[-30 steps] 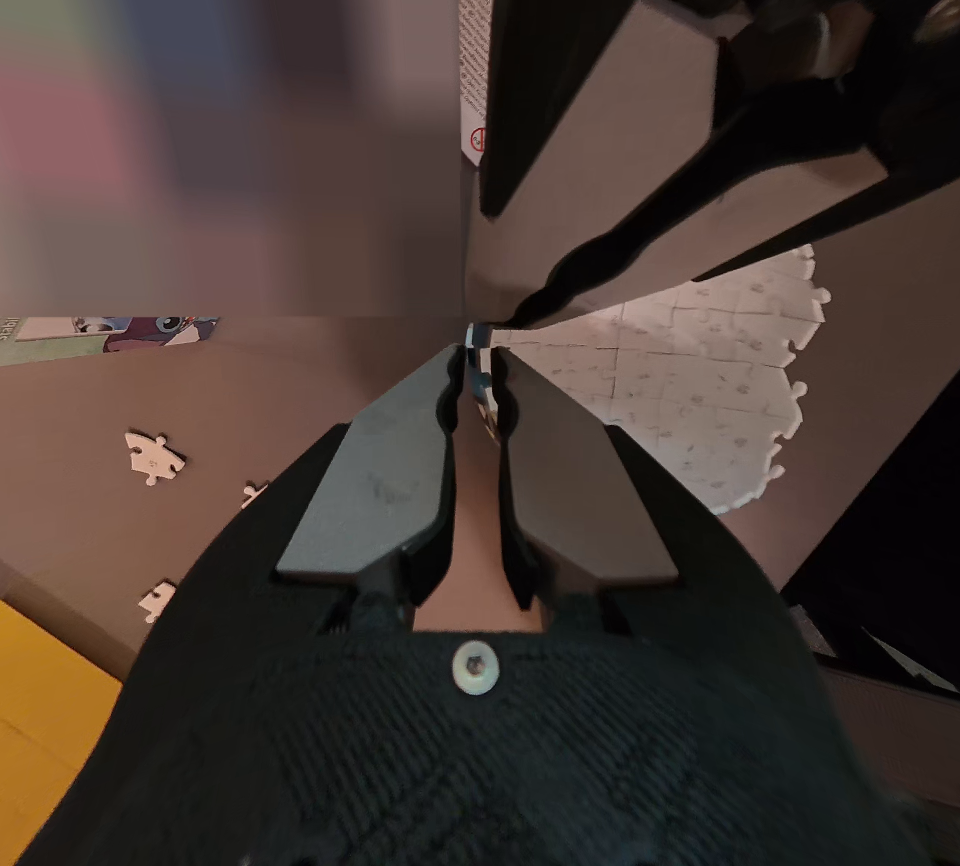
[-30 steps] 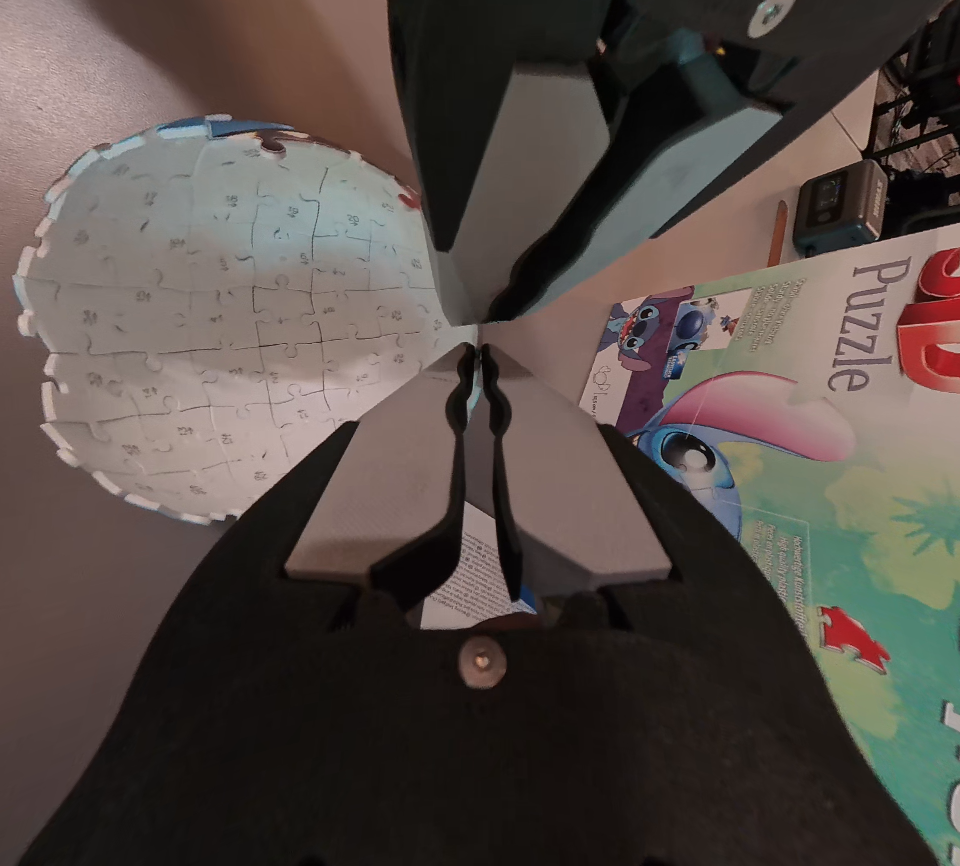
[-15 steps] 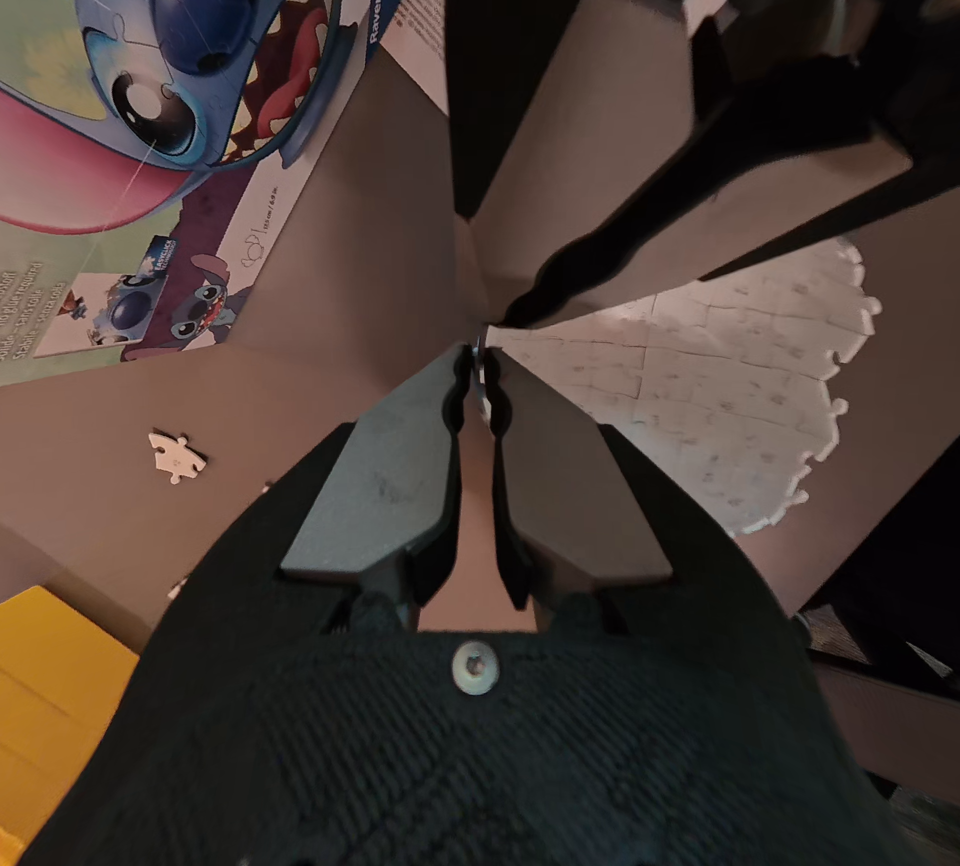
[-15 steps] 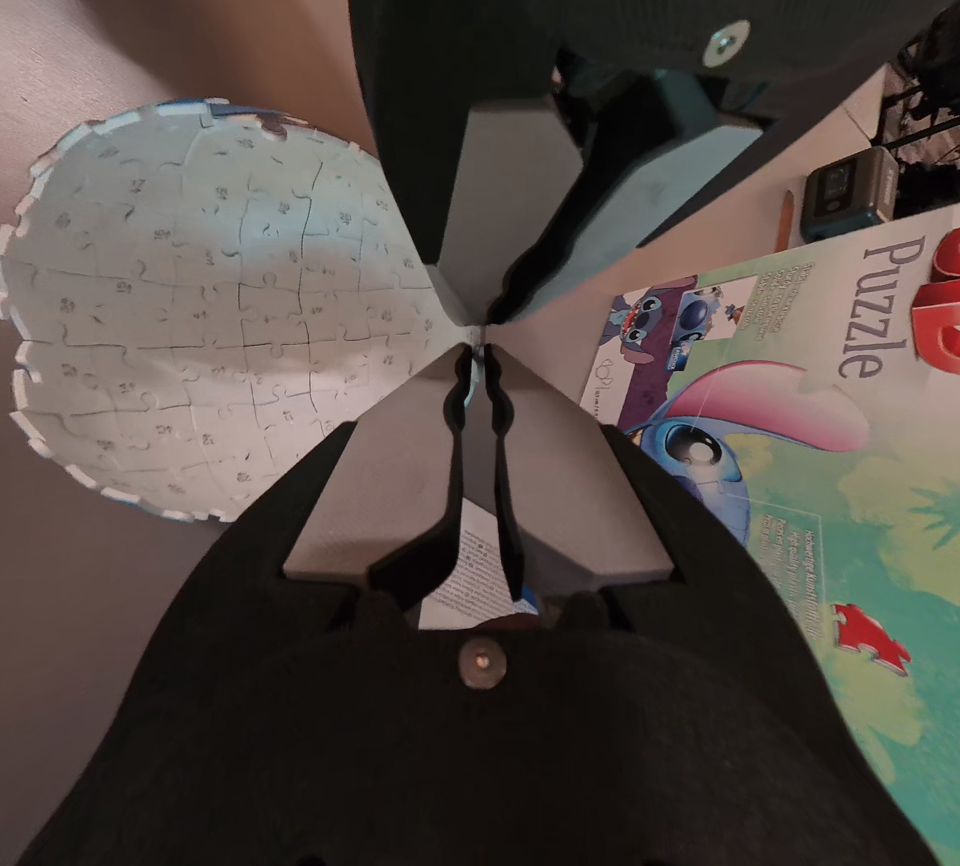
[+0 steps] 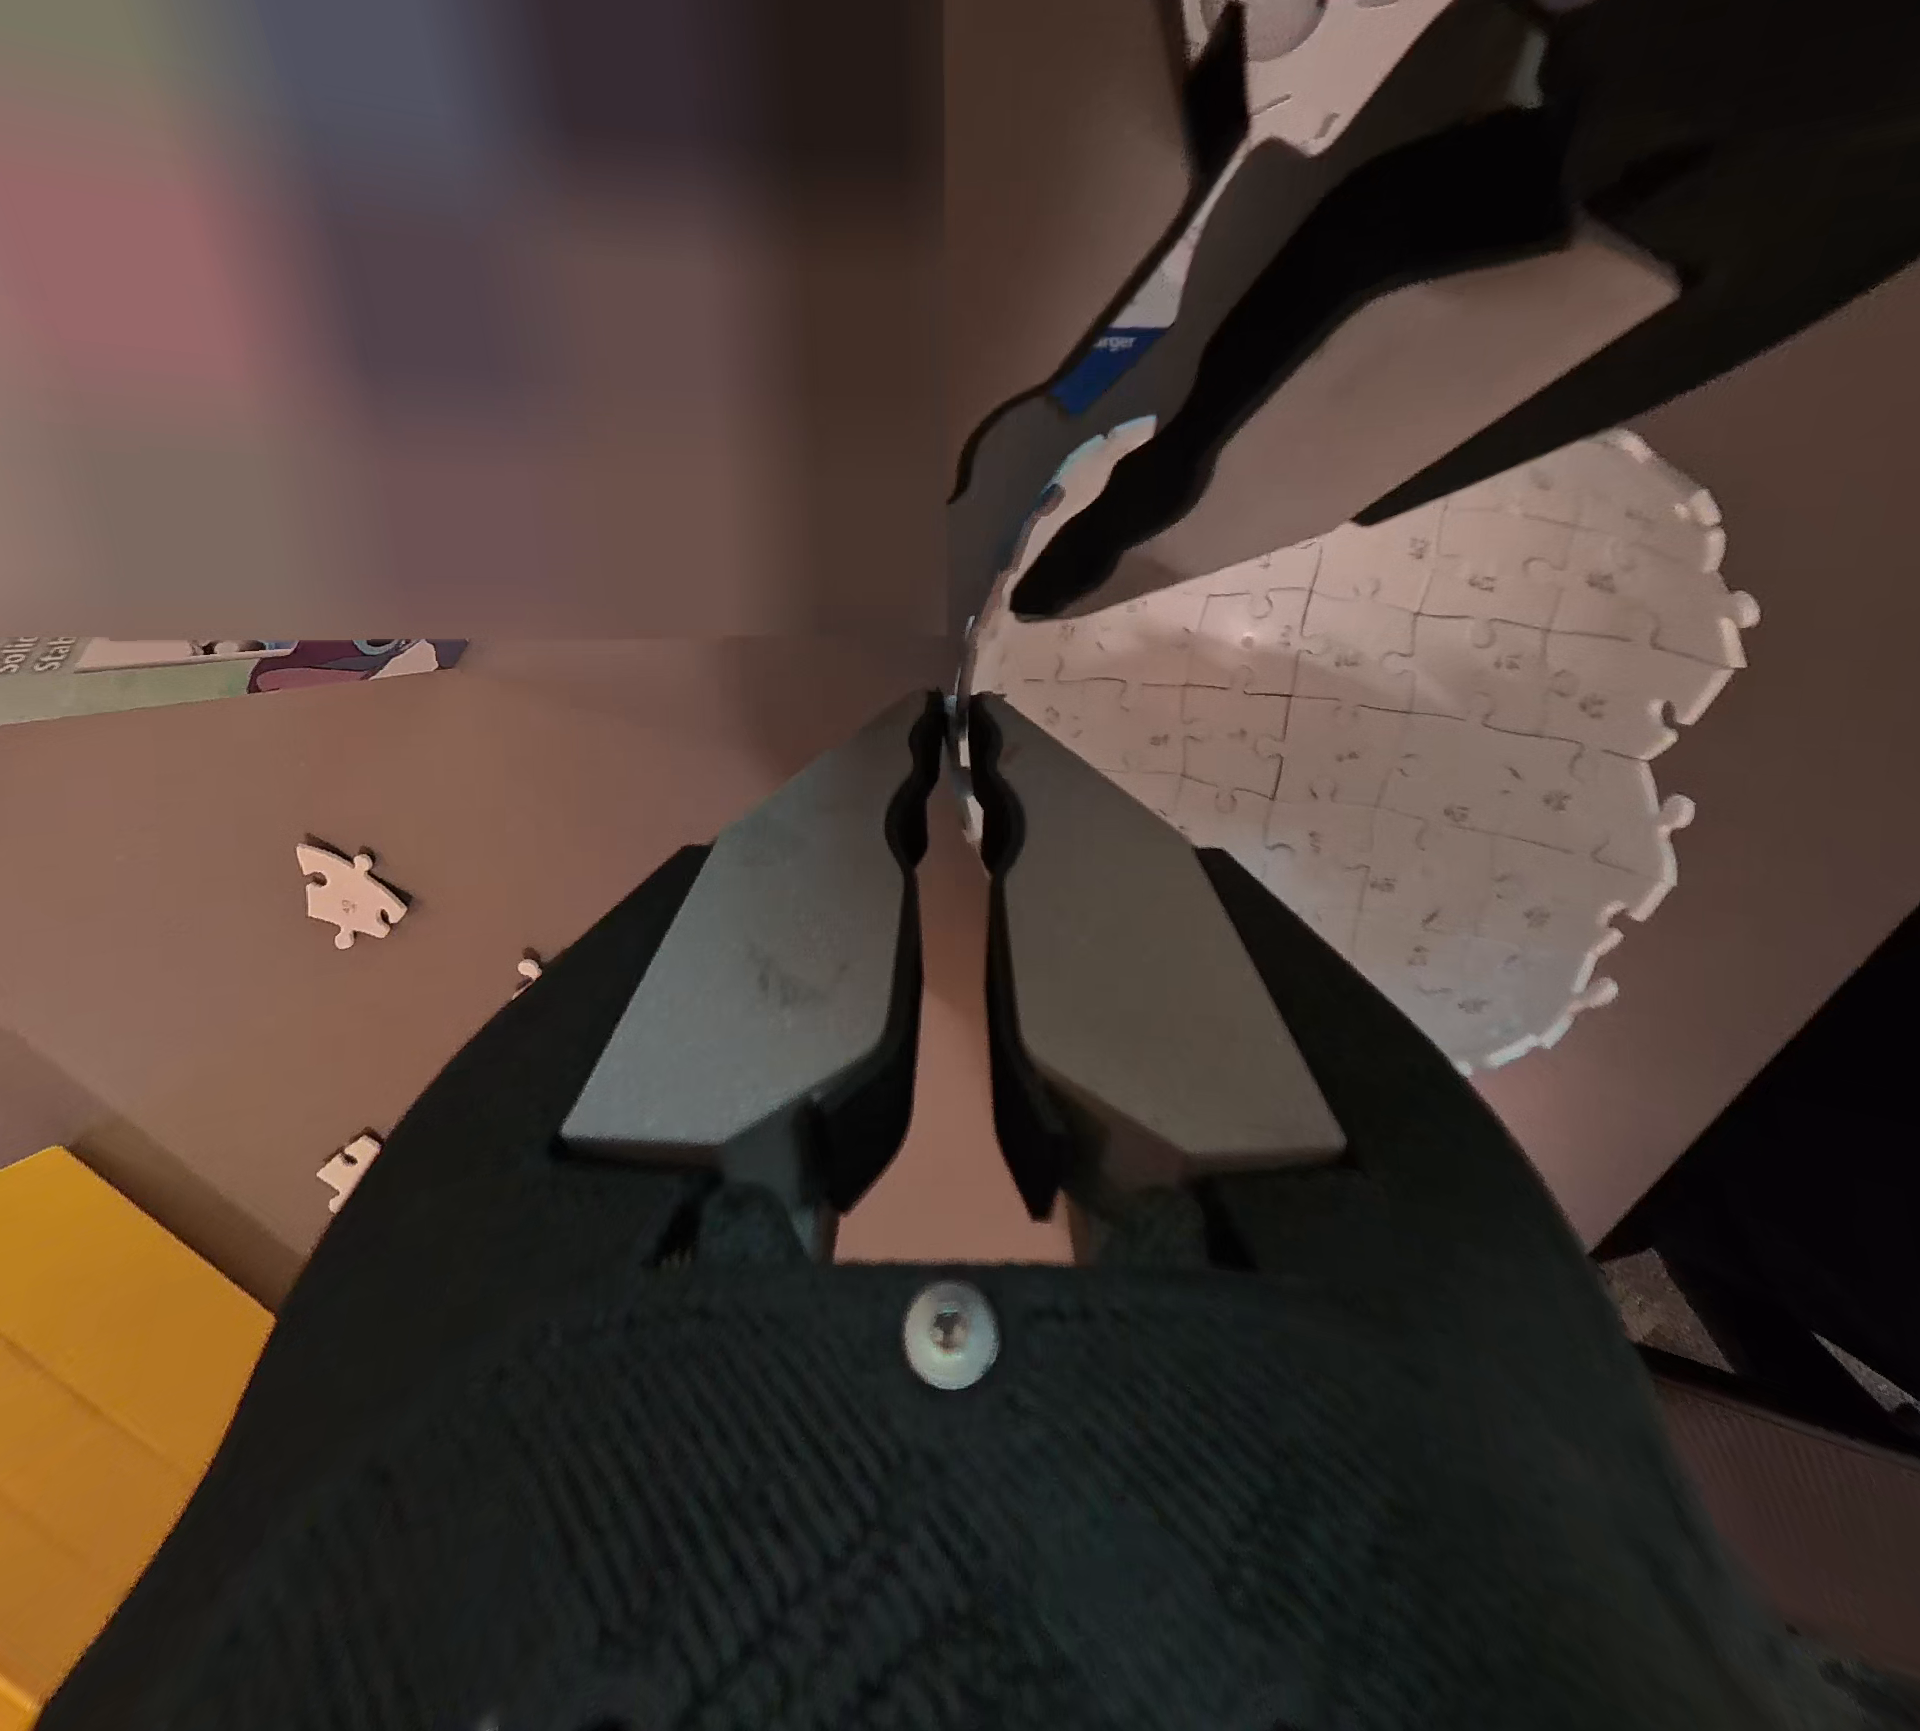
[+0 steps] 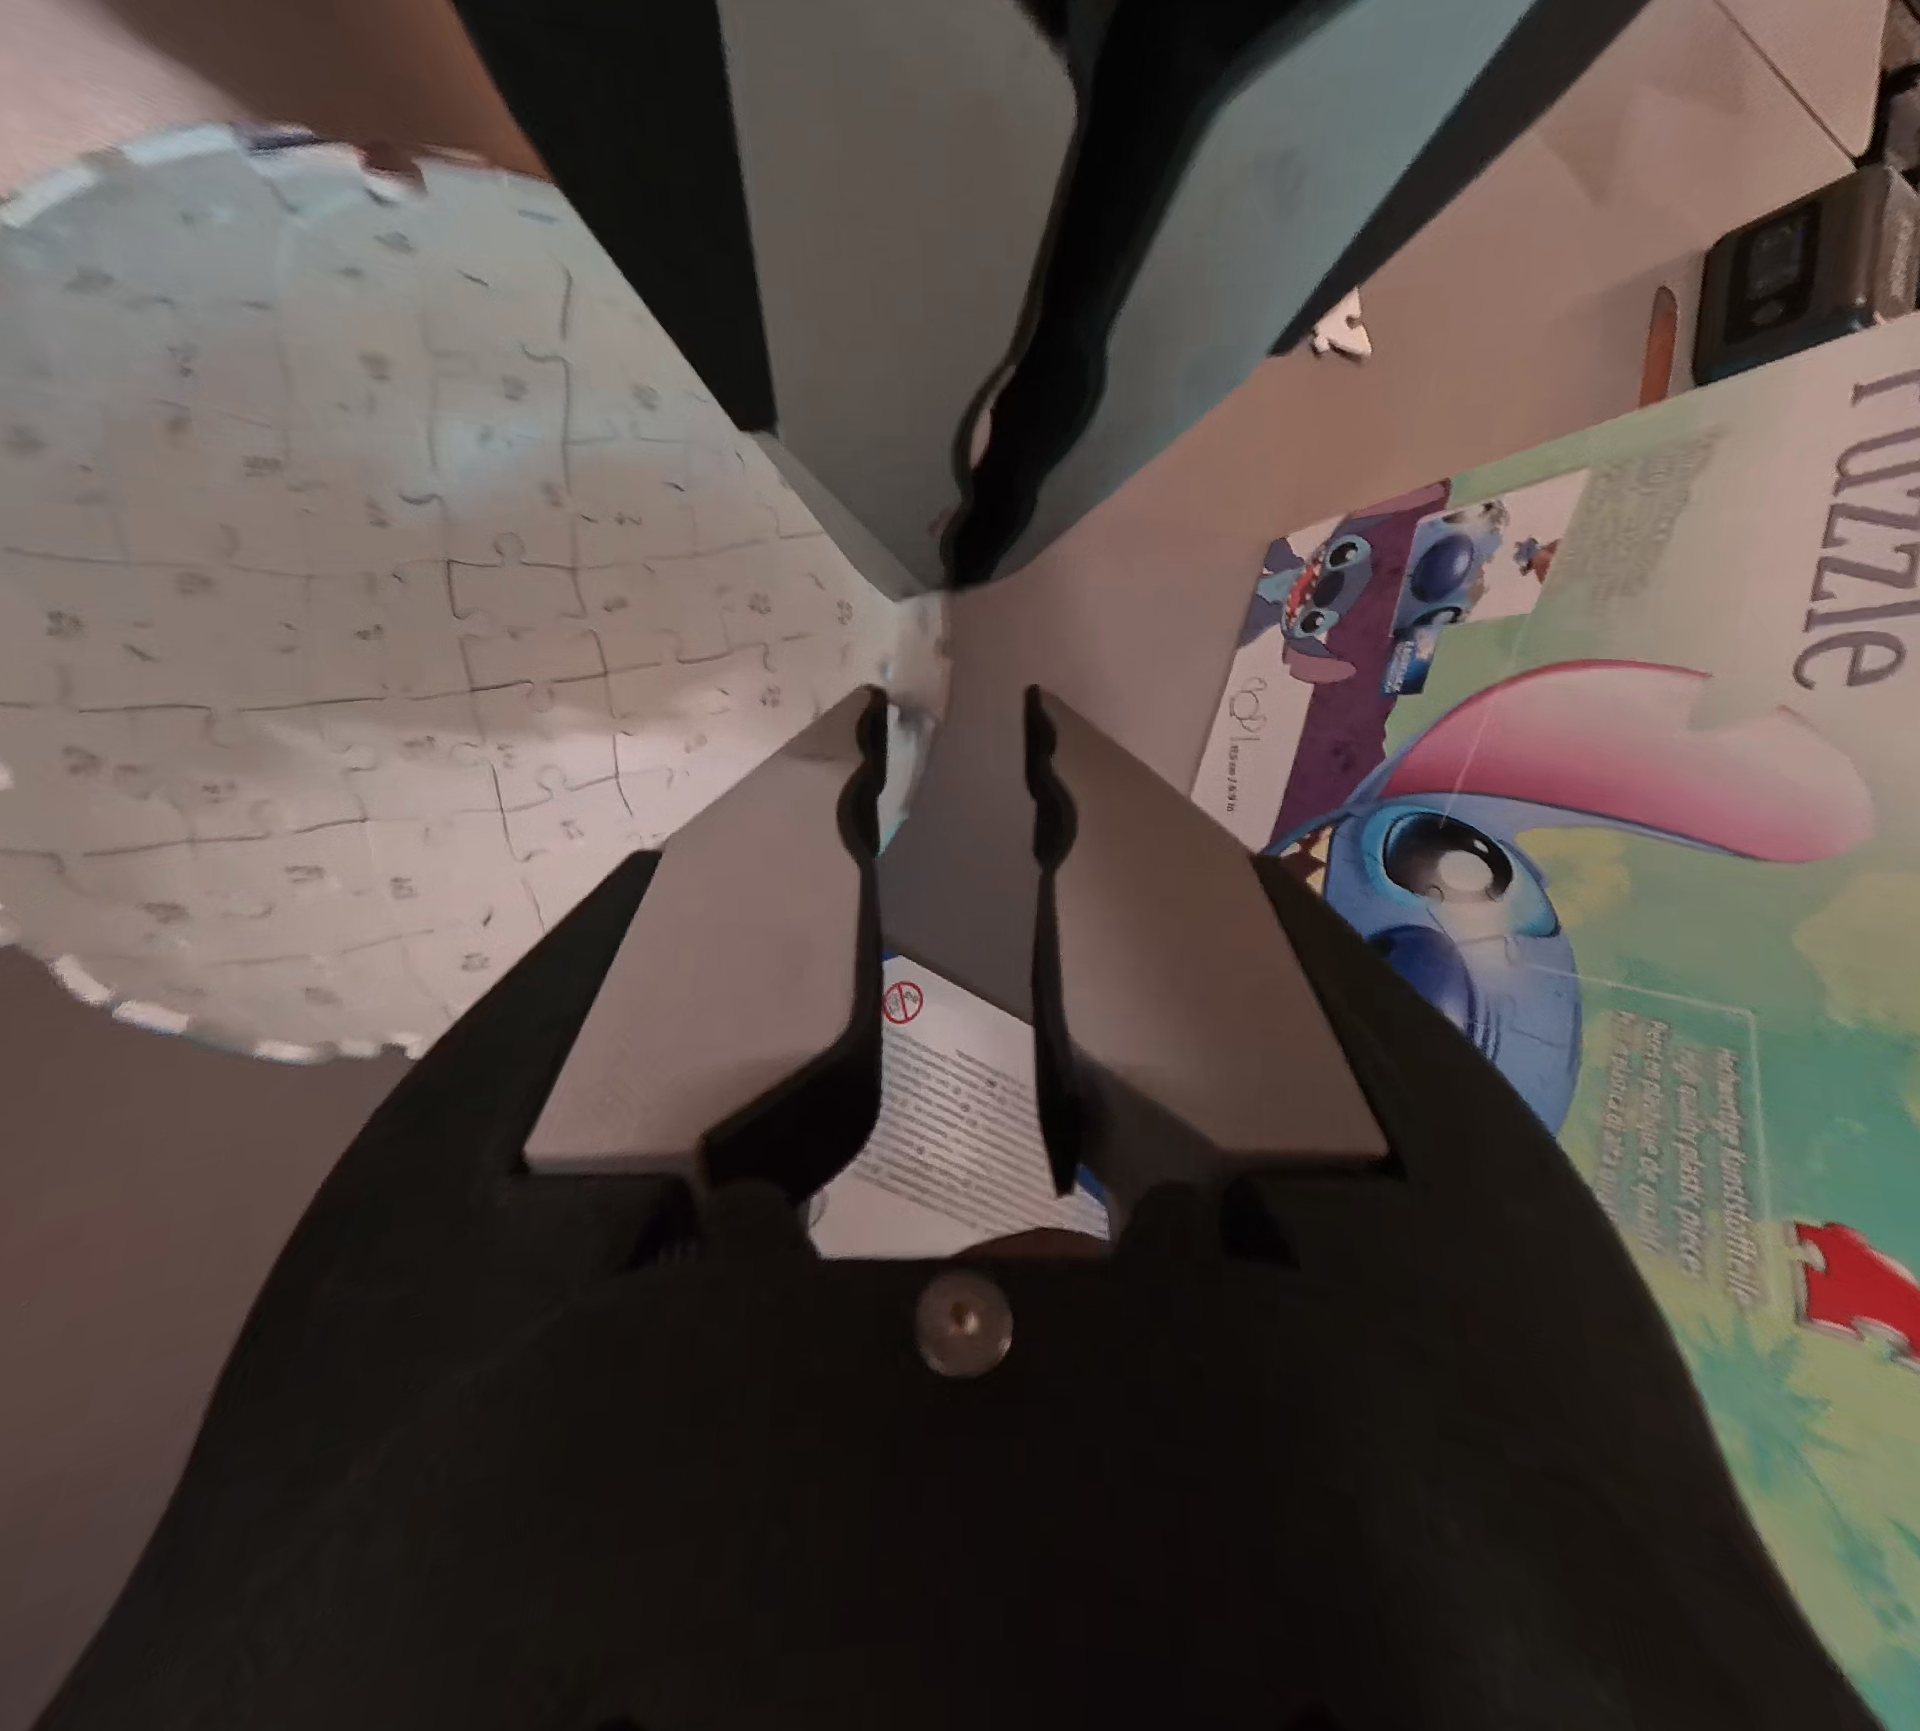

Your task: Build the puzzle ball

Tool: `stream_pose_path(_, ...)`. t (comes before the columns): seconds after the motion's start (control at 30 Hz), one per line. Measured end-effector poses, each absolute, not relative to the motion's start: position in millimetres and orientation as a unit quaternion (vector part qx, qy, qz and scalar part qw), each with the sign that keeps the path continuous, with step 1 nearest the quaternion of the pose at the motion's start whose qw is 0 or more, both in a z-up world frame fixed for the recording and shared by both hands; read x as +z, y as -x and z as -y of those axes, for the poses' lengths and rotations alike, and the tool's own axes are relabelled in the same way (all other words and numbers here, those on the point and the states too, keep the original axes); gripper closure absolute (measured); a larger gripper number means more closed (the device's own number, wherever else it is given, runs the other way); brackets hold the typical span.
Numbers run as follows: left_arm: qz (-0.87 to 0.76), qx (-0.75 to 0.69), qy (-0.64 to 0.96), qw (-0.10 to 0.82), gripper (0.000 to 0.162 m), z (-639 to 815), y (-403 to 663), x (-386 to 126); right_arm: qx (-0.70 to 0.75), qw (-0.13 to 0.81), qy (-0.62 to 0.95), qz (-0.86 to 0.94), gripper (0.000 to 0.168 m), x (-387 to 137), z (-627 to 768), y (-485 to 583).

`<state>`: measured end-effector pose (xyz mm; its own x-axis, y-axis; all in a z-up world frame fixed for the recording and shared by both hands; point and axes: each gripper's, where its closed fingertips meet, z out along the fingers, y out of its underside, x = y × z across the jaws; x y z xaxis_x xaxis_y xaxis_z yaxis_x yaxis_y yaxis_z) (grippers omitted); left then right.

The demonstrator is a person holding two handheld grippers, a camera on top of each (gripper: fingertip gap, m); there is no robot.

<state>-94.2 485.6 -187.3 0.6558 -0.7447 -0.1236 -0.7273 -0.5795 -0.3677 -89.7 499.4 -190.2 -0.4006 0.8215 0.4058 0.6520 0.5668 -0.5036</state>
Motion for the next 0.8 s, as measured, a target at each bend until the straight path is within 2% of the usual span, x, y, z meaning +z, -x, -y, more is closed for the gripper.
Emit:
stream_pose_path(0.2, -0.404, -0.023, 0.89, 0.211, 0.16, -485.7, 94.6, -185.9, 0.262, 0.329, 0.443, 0.791, 0.137, -162.9, -498.8, 85.0)
stream_pose_path(0.33, -0.4, -0.02, 0.889, 0.223, 0.16, -486.0, 94.7, -184.5, 0.348, 0.265, 0.512, 0.74, 0.127, -165.2, -505.6, 84.8)
stream_pose_path(0.47, -0.394, -0.023, 0.89, 0.226, 0.16, -485.9, 94.9, -184.4, 0.34, 0.231, 0.546, 0.73, 0.128, -176.8, -504.7, 87.3)
stream_pose_path(0.8, -0.383, -0.025, 0.894, 0.232, 0.16, -486.2, 95.6, -184.3, 0.292, 0.23, 0.554, 0.745, 0.134, -194.3, -501.4, 92.9)
